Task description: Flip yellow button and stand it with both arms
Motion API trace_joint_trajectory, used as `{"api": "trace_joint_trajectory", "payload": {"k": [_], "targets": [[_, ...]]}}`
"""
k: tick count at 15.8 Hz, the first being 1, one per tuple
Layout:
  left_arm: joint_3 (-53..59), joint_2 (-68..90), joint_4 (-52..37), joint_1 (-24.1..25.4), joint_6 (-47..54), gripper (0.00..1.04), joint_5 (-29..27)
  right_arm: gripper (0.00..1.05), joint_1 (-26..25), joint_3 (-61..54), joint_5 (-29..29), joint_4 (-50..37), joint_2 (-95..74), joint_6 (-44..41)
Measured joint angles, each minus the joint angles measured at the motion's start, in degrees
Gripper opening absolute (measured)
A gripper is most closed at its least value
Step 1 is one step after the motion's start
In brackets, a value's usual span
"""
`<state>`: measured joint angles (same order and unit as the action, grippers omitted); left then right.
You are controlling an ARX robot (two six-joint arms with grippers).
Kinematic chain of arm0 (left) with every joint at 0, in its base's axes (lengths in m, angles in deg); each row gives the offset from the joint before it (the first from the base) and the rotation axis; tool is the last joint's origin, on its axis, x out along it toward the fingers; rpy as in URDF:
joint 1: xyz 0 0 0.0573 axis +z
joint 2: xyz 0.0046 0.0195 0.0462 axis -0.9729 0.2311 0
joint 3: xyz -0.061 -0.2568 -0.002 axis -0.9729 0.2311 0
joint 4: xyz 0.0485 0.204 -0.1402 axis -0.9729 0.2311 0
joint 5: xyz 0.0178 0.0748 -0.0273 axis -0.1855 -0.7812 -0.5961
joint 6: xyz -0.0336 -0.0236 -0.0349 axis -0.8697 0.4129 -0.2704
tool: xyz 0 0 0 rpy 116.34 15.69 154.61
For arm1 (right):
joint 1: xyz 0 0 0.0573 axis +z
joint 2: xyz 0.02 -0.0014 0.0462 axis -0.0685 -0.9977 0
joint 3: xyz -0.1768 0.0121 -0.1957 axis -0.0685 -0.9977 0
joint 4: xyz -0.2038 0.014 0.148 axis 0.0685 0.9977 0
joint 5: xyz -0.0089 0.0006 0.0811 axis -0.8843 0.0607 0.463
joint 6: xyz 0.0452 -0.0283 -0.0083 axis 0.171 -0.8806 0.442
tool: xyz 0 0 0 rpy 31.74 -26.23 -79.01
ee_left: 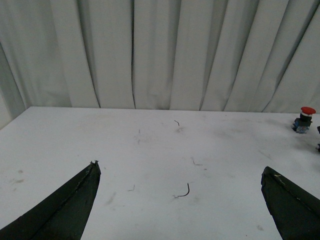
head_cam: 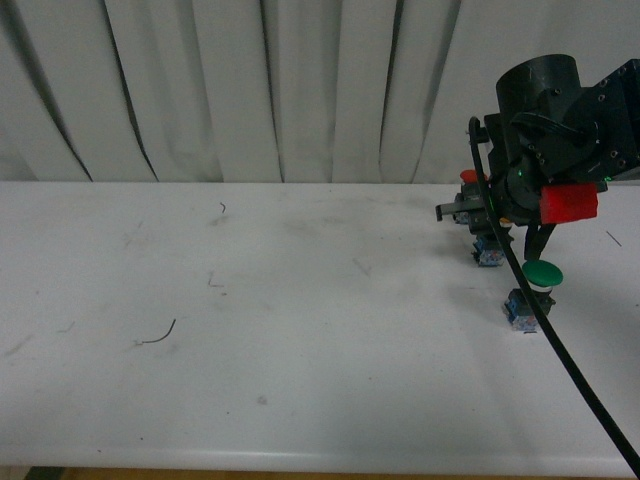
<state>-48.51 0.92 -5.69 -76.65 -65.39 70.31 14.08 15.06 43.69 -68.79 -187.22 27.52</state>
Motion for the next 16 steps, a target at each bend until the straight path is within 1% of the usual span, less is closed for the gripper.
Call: {"api": "trace_joint_trajectory", "payload": {"k": [6,7,10,12,13,16], "targets": [[0.0,0.0,0.0,0.0,0.0,0.98,0.0,0.36,0.37,-1.33,-0.55,-0.61,0.17,0.0],[0.0,0.0,0.0,0.0,0.0,0.98,0.0,0.43,0.37,-1.49,-0.55,-0.5,0.35,-0.07],[0.0,0.0,0.0,0.0,0.0,0.98,0.0,0.8,0.37,-2.19,-0.52,-0.52,0.39,-0.04],[0.0,0.0,0.02,0.0,0.0,0.98,0.0,1.0,0.35,-2.36,-0.5,-0.52,0.55,-0.04],[0.0,0.0,0.0,0.0,0.0,0.98,0.0,0.97,0.35,-2.4,-0.48,-0.87,0.83,-0.07],[0.0,0.0,0.02,0.0,0.0,0.98,0.0,0.98,0.28,-4.81,0.87,-3.13,4.15,0.0]]}}
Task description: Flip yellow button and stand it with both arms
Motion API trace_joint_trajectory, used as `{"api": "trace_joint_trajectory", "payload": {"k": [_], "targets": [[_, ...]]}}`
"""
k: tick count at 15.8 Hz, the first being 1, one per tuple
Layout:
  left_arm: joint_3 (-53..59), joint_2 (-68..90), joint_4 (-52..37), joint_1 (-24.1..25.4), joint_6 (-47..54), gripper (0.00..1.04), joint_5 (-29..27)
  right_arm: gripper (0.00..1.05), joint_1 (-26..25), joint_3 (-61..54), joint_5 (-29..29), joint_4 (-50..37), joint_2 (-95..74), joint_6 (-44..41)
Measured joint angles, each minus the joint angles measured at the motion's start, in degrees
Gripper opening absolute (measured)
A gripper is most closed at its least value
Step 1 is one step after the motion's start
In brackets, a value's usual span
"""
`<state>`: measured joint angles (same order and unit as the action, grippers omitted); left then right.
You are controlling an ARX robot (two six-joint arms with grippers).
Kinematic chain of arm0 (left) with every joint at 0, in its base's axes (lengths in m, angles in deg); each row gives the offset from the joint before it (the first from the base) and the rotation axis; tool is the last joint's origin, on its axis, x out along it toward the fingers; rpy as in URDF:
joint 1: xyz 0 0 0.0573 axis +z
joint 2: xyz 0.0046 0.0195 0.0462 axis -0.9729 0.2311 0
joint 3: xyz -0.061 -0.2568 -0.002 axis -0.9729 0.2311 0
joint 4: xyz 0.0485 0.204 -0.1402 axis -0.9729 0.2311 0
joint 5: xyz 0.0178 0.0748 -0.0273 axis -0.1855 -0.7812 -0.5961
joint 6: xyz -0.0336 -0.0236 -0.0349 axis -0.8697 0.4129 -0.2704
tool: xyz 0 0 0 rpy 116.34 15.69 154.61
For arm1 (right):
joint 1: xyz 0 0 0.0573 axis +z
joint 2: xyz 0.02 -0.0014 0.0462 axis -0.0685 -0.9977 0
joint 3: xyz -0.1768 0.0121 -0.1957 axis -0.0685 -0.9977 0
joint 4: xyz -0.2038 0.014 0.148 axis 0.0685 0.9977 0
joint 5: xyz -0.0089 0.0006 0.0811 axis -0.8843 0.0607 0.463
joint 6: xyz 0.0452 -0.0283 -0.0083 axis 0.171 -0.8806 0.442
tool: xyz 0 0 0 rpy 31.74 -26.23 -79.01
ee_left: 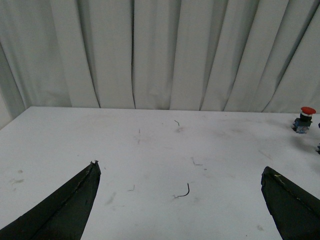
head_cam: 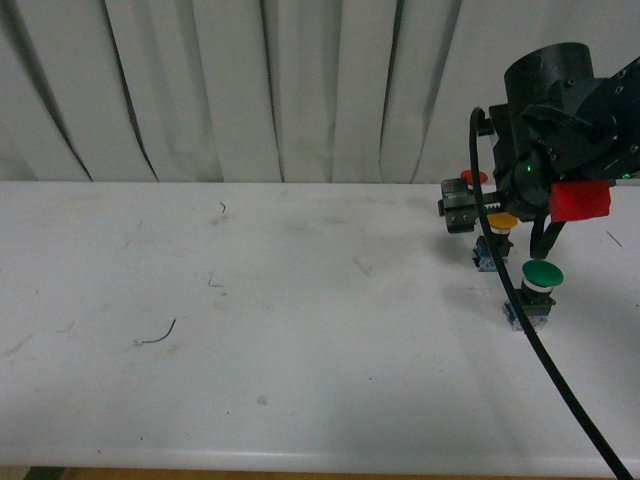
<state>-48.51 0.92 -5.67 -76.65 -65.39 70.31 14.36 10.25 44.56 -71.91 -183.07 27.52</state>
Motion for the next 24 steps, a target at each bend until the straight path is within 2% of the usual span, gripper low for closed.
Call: {"api": "trace_joint_trajectory", "payload": {"k": [1,3,5,6,7,10,11,13,14,20,22,24], "targets": [[0.0,0.0,-0.02,0.0,0.0,0.98,0.0,0.98,0.0,-3.1,0.7,-2.89,3.32,-0.02],[0.0,0.0,-0.02,0.0,0.0,0.98,0.0,0.98,-0.11,-14.25,1.4,-14.49,15.1,-2.69],[0.0,0.0,-0.02,0.0,0.0,0.98,0.0,0.98,0.57,-27.93,3.89,-24.61,31.17,-4.79],[0.0,0.0,-0.02,0.0,0.0,0.98,0.0,0.98,2.14,-35.58,5.09,-26.75,41.4,-4.72],[0.0,0.0,-0.02,0.0,0.0,0.98,0.0,0.92,4.33,-42.6,3.41,-28.41,51.08,-3.65],[0.0,0.0,-0.02,0.0,0.0,0.98,0.02,0.48,6.49,-68.0,-1.88,-22.73,81.68,-1.29],[0.0,0.0,-0.02,0.0,0.0,0.98,0.0,0.31,5.42,-74.53,-0.02,-23.04,89.57,-1.2],[0.0,0.0,-0.02,0.0,0.0,0.98,0.0,0.06,1.84,-78.9,2.95,-23.43,94.16,-1.18],[0.0,0.0,0.0,0.0,0.0,0.98,0.0,0.02,1.01,-80.21,3.89,-23.3,95.23,-1.29],[0.0,0.0,-0.02,0.0,0.0,0.98,0.0,0.02,-4.37,-86.66,9.25,-20.28,104.54,-0.87],[0.0,0.0,-0.02,0.0,0.0,0.98,0.0,0.02,-9.81,-87.86,14.84,-18.62,107.54,-0.81],[0.0,0.0,-0.02,0.0,0.0,0.98,0.0,0.02,-10.75,-89.05,15.41,-17.0,110.51,-0.74]]}}
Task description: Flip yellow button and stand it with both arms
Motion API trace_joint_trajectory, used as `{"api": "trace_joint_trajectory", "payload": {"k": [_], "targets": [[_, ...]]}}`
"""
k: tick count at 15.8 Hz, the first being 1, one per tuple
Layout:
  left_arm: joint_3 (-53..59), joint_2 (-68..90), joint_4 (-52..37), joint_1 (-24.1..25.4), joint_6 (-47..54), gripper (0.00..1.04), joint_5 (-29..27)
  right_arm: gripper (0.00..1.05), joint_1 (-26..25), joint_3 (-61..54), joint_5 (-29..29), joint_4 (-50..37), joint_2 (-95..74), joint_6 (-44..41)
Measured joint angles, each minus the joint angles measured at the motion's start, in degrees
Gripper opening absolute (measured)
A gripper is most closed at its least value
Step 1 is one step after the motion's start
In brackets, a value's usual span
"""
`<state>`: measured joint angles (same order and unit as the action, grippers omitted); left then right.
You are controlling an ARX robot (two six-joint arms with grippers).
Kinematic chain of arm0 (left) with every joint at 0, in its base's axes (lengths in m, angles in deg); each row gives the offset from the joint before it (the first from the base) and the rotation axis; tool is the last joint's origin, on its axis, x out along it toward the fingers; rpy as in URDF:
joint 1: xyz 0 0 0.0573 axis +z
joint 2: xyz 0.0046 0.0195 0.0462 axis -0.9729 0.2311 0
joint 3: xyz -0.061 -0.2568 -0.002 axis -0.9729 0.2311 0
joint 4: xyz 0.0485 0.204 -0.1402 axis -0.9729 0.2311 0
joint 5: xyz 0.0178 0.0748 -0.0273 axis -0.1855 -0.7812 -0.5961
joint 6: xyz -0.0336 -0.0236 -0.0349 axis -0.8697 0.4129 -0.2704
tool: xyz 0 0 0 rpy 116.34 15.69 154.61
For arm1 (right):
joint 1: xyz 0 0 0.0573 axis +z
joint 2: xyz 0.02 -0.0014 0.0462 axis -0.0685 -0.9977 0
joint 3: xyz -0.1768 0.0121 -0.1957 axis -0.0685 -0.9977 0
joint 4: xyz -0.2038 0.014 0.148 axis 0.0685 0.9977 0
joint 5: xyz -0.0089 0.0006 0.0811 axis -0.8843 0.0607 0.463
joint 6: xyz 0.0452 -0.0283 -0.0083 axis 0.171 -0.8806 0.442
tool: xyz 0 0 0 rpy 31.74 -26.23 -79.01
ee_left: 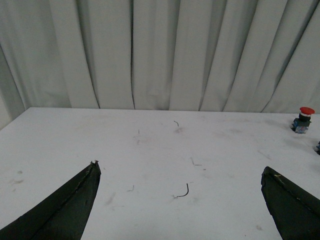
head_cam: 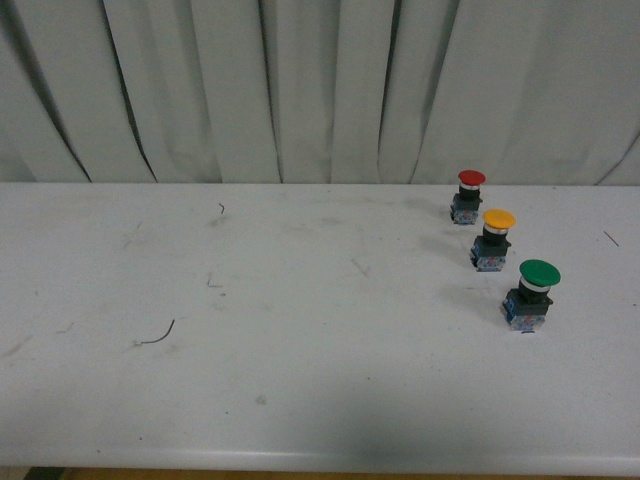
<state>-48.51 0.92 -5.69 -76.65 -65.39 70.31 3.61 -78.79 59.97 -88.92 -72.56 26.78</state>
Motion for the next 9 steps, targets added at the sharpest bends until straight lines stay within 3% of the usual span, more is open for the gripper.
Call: {"api": "trace_joint_trajectory", "payload": {"k": [9], "targets": [[0.0,0.0,0.0,0.0,0.0,0.98,0.0,0.02,0.31,-3.06,0.09,6.97,10.86,0.0]]}}
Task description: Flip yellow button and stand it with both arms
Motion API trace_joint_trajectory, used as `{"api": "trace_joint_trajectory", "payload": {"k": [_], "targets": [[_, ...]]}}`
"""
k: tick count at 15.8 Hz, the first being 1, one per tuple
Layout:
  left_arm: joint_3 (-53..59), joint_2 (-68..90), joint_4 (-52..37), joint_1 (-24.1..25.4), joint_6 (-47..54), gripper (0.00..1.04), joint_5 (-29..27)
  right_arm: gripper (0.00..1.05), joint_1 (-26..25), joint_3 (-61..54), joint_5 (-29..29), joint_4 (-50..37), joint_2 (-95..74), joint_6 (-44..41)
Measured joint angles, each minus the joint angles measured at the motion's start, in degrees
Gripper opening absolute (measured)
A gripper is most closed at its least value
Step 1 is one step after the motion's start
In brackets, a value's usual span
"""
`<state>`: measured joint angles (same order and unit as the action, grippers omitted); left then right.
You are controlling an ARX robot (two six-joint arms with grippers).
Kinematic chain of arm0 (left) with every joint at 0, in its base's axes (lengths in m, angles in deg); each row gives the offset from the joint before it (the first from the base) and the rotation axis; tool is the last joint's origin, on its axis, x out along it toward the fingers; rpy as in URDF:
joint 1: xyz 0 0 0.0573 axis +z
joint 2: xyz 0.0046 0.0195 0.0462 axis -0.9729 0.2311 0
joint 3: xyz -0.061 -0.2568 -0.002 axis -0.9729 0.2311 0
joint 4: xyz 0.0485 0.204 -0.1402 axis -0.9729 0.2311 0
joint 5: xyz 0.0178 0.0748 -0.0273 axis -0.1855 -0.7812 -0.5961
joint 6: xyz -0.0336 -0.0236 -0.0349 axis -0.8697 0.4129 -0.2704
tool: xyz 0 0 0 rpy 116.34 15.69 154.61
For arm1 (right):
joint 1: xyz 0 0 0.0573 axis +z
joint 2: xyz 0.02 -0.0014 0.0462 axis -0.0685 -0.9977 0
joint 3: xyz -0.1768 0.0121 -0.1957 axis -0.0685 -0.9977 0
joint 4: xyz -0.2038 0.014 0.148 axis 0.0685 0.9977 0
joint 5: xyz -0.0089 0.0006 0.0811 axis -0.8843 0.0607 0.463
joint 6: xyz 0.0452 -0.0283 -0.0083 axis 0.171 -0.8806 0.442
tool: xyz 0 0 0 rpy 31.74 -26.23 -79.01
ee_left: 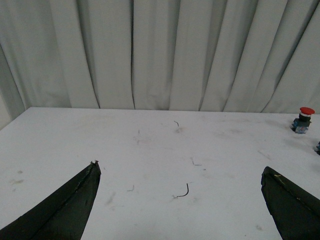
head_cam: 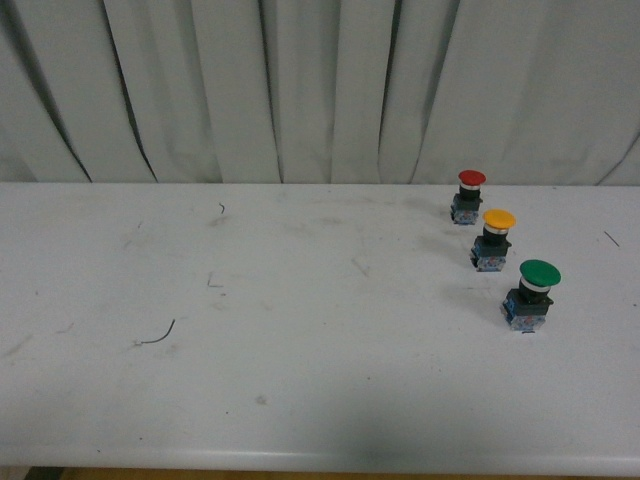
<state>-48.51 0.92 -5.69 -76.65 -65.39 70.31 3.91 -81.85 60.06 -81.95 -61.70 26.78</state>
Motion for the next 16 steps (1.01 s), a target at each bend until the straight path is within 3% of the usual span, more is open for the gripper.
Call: {"api": "trace_joint_trajectory", "payload": {"k": [5,6,7,11,12,16], "targets": [[0.0,0.0,0.0,0.0,0.0,0.98,0.0,0.02,0.0,0.0,0.0,3.65,3.67,0.0],[0.0,0.0,0.02,0.0,0.0,0.98,0.02,0.02,0.0,0.04,0.0,6.34,5.49,0.02],[0.0,0.0,0.0,0.0,0.0,0.98,-0.02,0.02,0.0,0.02,0.04,14.56,11.74,0.02],[0.0,0.0,0.0,0.0,0.0,0.98,0.0,0.02,0.0,0.02,0.02,14.23,13.64,0.02],[0.0,0.0,-0.02,0.0,0.0,0.98,-0.02,0.05,0.0,0.02,0.04,14.21,13.64,0.0],[0.0,0.0,-0.02,0.0,0.0,0.98,0.0,0.55,0.0,0.02,0.02,14.23,13.64,0.0]]}}
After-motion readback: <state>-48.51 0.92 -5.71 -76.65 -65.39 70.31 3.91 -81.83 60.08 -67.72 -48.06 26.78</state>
